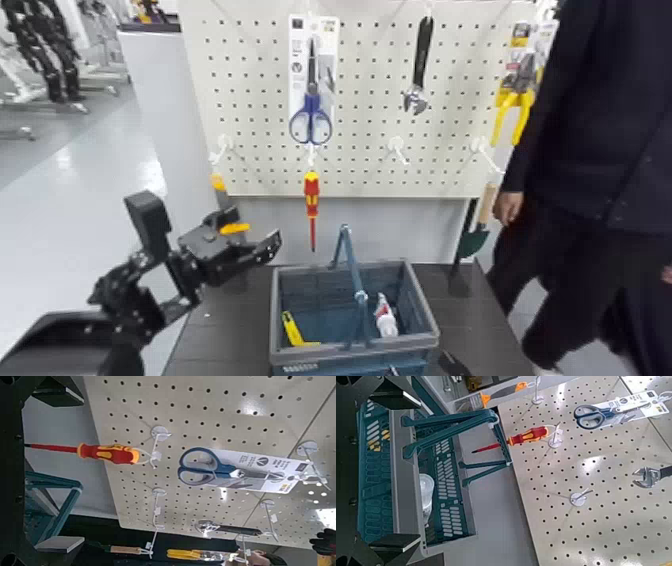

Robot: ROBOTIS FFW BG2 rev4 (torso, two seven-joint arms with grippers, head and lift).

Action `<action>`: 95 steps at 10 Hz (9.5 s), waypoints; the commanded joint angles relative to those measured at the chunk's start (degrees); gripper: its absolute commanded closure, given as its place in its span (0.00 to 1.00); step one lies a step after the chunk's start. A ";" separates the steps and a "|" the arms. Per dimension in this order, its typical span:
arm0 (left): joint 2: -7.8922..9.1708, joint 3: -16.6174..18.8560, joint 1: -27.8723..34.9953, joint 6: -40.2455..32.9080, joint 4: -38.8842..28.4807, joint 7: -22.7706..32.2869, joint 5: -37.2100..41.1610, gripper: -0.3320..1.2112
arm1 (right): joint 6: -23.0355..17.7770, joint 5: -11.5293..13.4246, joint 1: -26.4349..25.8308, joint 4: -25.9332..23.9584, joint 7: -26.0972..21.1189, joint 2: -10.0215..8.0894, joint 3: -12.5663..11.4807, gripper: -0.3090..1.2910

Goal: Put the blue scissors into the crate.

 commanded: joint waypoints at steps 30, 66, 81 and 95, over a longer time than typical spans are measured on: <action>0.79 -12.03 -42.86 -11.32 36.73 -15.13 1.29 0.98 | 0.15 -0.78 -1.79 0.78 2.55 0.44 1.01 0.28; 1.66 -4.73 -10.43 8.46 14.23 -15.48 6.12 0.98 | 0.68 -1.04 -1.52 1.05 2.37 0.35 0.57 0.28; 1.31 -6.58 -10.34 4.77 26.01 -16.10 1.73 0.21 | 0.50 -1.31 -1.70 1.40 2.81 0.44 0.75 0.28; -2.20 -1.39 19.71 -12.90 -1.85 15.45 -1.61 0.27 | -0.38 -1.66 -0.73 1.05 2.11 0.44 -0.13 0.27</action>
